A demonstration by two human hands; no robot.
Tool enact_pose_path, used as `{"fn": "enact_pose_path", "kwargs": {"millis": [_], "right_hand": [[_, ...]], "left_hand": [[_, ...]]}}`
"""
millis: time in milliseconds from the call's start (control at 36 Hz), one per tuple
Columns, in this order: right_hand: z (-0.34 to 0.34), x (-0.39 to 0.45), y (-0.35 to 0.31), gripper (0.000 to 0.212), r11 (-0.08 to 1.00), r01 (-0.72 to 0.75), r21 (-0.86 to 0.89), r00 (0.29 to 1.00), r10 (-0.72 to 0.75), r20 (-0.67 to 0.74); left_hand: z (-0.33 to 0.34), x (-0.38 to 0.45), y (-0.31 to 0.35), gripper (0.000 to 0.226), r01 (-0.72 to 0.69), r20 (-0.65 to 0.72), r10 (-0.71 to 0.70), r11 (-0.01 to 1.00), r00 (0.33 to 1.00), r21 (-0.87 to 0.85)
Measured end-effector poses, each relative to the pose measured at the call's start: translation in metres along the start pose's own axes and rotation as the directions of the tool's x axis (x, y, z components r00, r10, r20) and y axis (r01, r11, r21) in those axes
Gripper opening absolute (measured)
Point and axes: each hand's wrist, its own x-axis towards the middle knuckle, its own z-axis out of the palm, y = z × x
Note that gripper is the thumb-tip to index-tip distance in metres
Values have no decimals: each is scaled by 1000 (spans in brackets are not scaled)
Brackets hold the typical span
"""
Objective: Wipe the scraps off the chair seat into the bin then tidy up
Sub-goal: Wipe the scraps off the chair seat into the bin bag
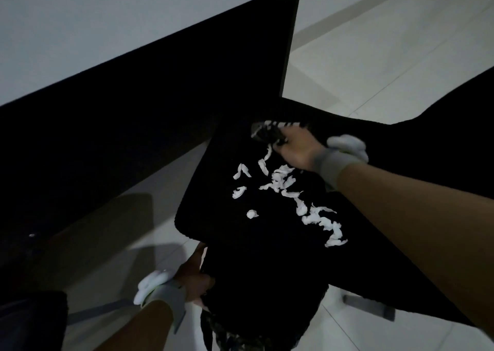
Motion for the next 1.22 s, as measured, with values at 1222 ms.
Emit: {"fn": "enact_pose_path", "kwargs": {"millis": [1222], "right_hand": [[-74,-93,30,19,905,4,426,978,85,-189]], "left_hand": [[40,-1,-21,78,-143,29,146,986,989,-88]]}}
